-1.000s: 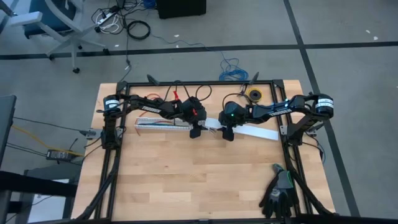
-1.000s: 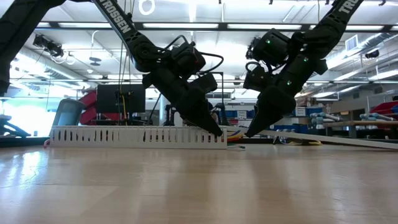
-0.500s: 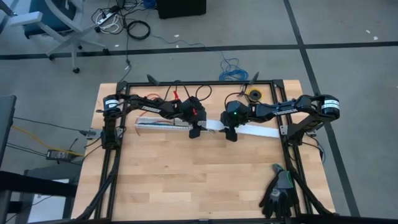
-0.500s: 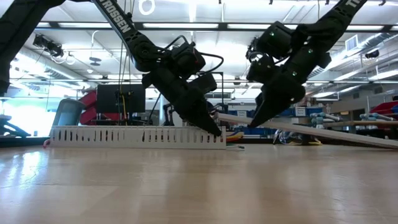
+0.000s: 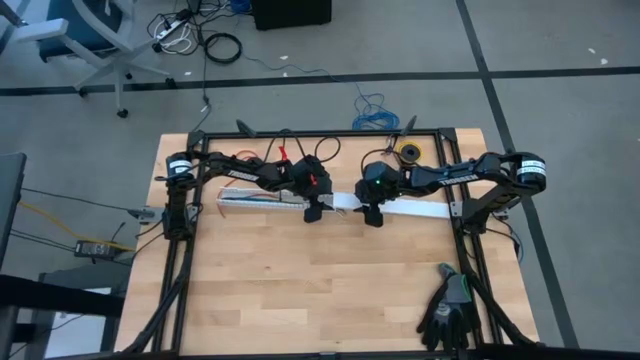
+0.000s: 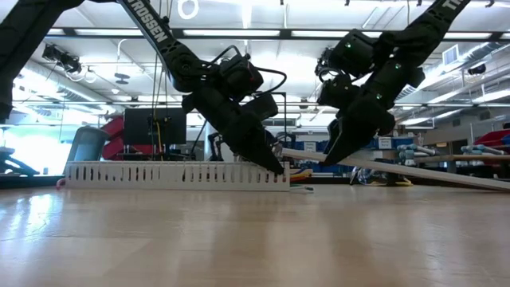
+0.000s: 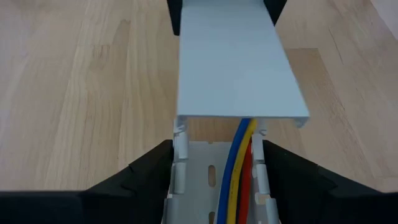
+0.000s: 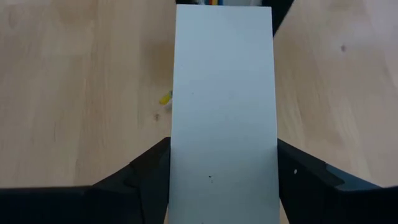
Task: Ziptie cables
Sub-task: Close the white cable duct
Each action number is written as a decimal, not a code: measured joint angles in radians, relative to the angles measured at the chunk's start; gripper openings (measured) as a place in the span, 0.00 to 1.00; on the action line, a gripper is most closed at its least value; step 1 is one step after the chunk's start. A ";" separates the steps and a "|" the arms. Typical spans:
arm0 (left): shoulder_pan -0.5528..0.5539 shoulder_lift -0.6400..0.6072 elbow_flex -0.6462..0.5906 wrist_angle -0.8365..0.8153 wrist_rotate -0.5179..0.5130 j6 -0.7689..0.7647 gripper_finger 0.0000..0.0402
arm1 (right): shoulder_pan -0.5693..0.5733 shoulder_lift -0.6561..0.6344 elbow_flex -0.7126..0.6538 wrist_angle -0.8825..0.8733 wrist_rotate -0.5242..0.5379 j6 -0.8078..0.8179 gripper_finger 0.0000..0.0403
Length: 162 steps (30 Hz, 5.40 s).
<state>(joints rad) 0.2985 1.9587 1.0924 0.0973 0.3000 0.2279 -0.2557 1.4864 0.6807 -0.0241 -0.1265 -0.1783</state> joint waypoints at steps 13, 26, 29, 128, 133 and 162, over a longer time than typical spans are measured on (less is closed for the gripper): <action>0.000 0.001 -0.001 0.012 0.000 -0.001 0.60 | -0.016 0.039 0.002 0.016 -0.029 0.056 0.58; 0.000 0.001 -0.001 0.012 -0.001 0.000 0.60 | -0.016 0.064 0.001 0.033 -0.018 0.069 0.58; 0.000 0.001 -0.001 0.012 -0.001 0.000 0.60 | -0.016 0.064 0.001 0.033 -0.017 0.070 0.59; 0.003 -0.034 0.000 -0.117 -0.035 0.030 0.56 | -0.008 -0.015 0.000 0.147 -0.024 0.096 0.04; 0.003 -0.034 0.000 -0.117 -0.036 0.030 0.56 | -0.008 -0.016 0.000 0.144 -0.024 0.119 0.02; 0.002 -0.034 0.000 -0.117 -0.035 0.031 0.56 | -0.016 0.100 0.107 0.043 -0.078 0.133 0.00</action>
<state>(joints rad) 0.3008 1.9251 1.0920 -0.0193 0.2646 0.2588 -0.2714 1.5860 0.7879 0.0185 -0.2040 -0.0456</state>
